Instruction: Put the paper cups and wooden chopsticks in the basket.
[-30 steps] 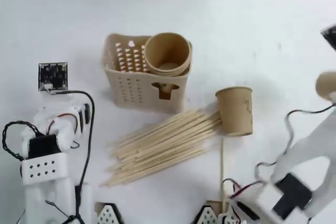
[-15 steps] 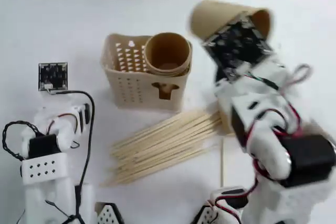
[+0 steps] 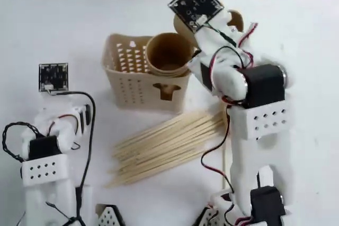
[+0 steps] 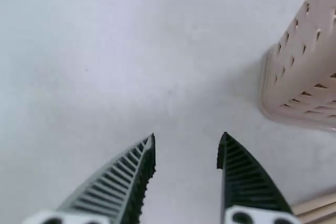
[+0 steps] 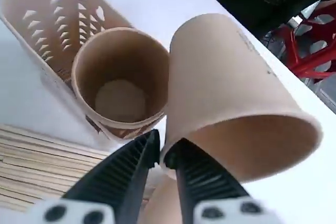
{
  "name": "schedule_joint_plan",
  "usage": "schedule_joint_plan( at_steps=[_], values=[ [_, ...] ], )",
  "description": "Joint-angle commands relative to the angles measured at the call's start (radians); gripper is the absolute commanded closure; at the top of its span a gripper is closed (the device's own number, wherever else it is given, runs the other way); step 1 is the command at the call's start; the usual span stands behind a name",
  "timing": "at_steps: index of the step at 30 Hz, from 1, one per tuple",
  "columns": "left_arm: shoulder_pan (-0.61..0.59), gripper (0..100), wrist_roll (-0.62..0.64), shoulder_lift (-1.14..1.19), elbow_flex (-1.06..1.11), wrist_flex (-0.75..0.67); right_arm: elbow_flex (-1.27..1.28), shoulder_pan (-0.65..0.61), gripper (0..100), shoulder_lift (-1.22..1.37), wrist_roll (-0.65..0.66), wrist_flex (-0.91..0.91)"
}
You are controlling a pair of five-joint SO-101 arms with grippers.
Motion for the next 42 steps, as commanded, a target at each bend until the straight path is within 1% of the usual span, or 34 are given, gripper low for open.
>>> schedule_joint_plan(
  at_steps=[1, 5, 6, 8, 13, 16, 22, 25, 28, 34, 35, 38, 42],
  values=[
    [0.035, 80, -0.003, -0.016, 0.009, -0.026, -0.012, -0.039, 98.1, -0.024, -0.006, -0.018],
    [0.041, 80, -0.003, -0.016, 0.048, -0.101, -0.034, -0.050, 98.1, -0.084, 0.006, 0.010],
    [0.041, 80, -0.003, -0.016, 0.052, -0.112, -0.038, -0.056, 98.1, -0.091, 0.026, 0.035],
    [0.041, 80, -0.003, -0.016, 0.055, -0.115, -0.029, -0.065, 98.1, -0.102, 0.075, 0.081],
    [0.042, 80, -0.003, -0.016, 0.057, -0.114, 0.018, -0.054, 98.2, -0.113, 0.092, 0.079],
    [0.044, 80, -0.003, -0.016, 0.057, -0.112, 0.051, -0.053, 98.2, -0.114, 0.138, 0.081],
    [0.044, 80, -0.003, -0.016, 0.057, -0.114, 0.046, -0.062, 98.1, -0.099, 0.137, 0.073],
    [0.044, 80, -0.003, -0.016, 0.057, -0.114, 0.026, -0.061, 98.1, -0.090, 0.137, 0.021],
    [0.044, 80, -0.003, -0.016, 0.057, -0.112, -0.015, -0.065, 97.3, -0.081, 0.132, 0.005],
    [0.045, 80, -0.003, -0.016, 0.057, -0.112, -0.040, -0.153, 82.3, -0.047, 0.127, -0.016],
    [0.045, 80, -0.003, -0.016, 0.057, -0.112, -0.040, -0.156, 82.0, -0.041, 0.129, -0.013],
    [0.045, 80, -0.003, -0.016, 0.058, -0.112, -0.040, -0.156, 86.3, -0.039, 0.127, -0.021],
    [0.045, 80, -0.003, -0.016, 0.058, -0.115, -0.041, -0.163, 86.7, -0.039, 0.118, -0.082]
  ],
)
